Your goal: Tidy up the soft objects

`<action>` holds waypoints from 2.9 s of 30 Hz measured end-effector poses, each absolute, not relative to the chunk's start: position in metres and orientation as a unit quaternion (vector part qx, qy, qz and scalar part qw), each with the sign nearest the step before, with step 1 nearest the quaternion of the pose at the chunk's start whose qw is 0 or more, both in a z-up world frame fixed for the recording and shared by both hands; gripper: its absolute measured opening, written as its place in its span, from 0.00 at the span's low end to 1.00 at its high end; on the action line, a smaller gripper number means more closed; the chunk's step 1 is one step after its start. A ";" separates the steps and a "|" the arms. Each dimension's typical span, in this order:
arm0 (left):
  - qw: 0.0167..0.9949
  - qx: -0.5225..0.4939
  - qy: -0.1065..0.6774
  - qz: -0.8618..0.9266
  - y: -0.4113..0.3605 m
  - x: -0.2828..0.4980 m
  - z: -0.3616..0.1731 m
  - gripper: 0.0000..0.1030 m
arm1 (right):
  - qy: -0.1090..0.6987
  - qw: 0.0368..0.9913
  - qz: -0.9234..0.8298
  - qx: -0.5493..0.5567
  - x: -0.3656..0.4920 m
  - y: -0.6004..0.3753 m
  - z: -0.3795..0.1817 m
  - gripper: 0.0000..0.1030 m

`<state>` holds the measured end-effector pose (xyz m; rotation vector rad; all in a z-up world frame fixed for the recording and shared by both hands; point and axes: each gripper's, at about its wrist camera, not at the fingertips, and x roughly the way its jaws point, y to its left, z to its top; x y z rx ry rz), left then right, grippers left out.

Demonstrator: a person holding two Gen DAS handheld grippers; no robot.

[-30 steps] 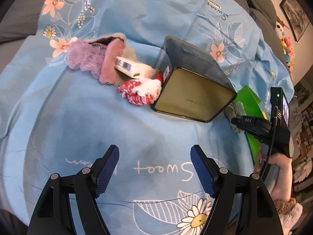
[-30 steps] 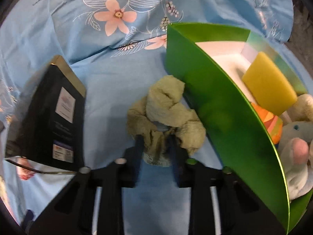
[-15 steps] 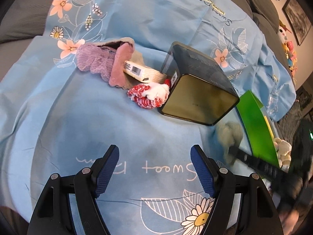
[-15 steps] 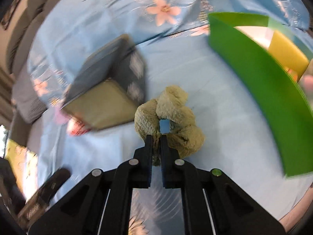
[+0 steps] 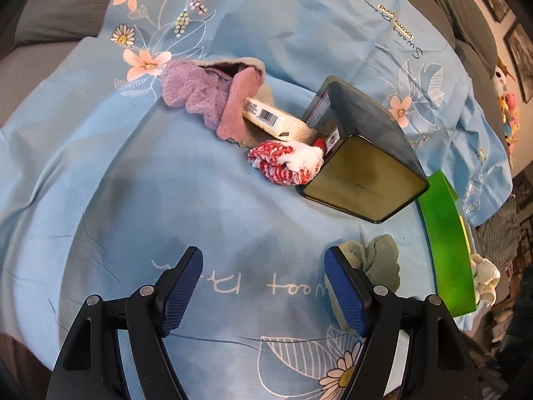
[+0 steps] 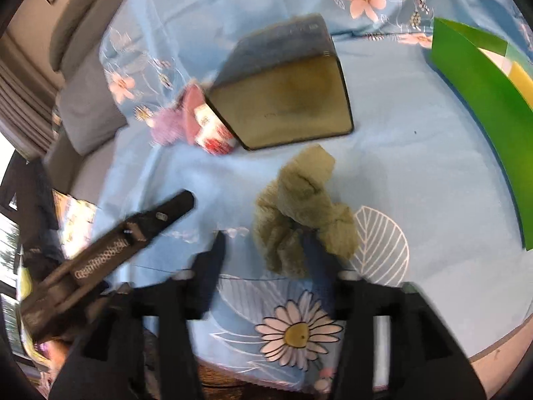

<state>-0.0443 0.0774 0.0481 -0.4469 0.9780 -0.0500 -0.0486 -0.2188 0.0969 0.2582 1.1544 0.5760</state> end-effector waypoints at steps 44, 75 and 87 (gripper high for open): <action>0.885 -0.061 0.406 -0.219 -0.059 -0.043 0.089 0.16 | 0.511 0.757 0.281 0.294 -0.014 -0.275 0.088 0.32; 0.813 -0.006 0.410 -0.414 -0.265 0.066 0.106 0.16 | 0.404 0.823 0.071 0.393 0.077 -0.468 0.102 0.32; 0.810 -0.001 0.436 -0.393 -0.269 0.068 0.091 0.17 | 0.423 0.833 0.026 0.356 0.080 -0.470 0.094 0.27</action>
